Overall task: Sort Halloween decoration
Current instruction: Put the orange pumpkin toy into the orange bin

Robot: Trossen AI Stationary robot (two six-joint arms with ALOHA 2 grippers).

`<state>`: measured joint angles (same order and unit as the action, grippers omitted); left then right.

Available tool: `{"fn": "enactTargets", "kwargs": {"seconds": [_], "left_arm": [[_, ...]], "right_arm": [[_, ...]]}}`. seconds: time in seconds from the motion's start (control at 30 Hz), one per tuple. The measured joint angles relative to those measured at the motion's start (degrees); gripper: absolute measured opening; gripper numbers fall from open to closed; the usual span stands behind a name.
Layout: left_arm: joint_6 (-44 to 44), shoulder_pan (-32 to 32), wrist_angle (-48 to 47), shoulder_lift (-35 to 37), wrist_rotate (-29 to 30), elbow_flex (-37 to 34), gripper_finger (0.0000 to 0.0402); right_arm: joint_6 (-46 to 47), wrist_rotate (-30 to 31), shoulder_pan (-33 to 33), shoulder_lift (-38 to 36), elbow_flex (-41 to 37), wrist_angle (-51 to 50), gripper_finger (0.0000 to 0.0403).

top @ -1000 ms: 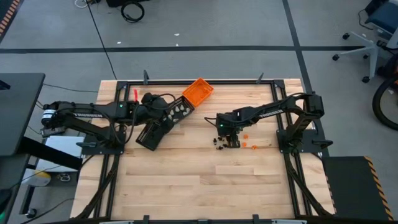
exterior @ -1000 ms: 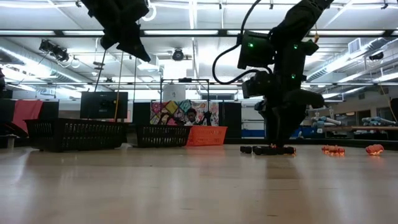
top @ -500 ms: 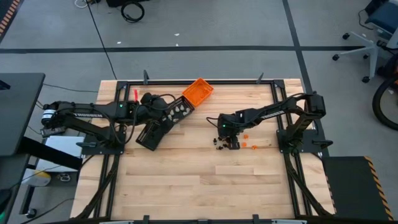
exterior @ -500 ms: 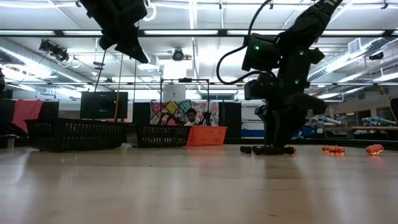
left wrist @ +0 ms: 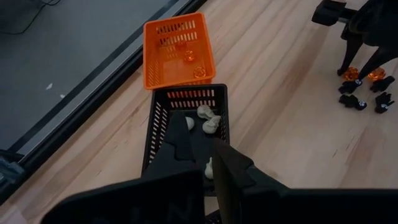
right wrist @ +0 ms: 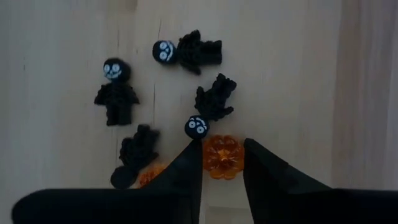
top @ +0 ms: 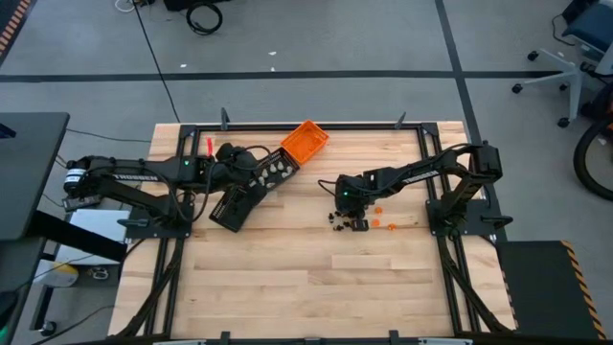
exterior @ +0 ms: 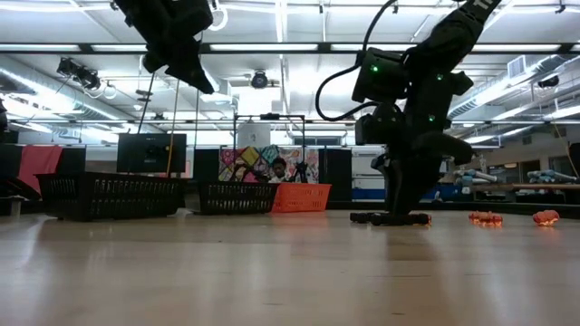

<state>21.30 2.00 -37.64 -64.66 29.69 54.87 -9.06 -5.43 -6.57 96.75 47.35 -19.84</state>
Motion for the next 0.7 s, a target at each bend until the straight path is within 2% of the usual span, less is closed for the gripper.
{"fn": "enactTargets", "kwargs": {"seconds": [0.17,0.7], "left_arm": [[0.0,0.0,-0.2,0.0,0.0,0.0,0.0],[0.6,0.0,0.0,0.0,0.0,0.0,0.0]], "right_arm": [[3.3,-0.1,0.0,0.2,1.0,0.2,0.0097],[1.4,1.3,-3.4,0.4,10.5,0.7,0.0097]]}}
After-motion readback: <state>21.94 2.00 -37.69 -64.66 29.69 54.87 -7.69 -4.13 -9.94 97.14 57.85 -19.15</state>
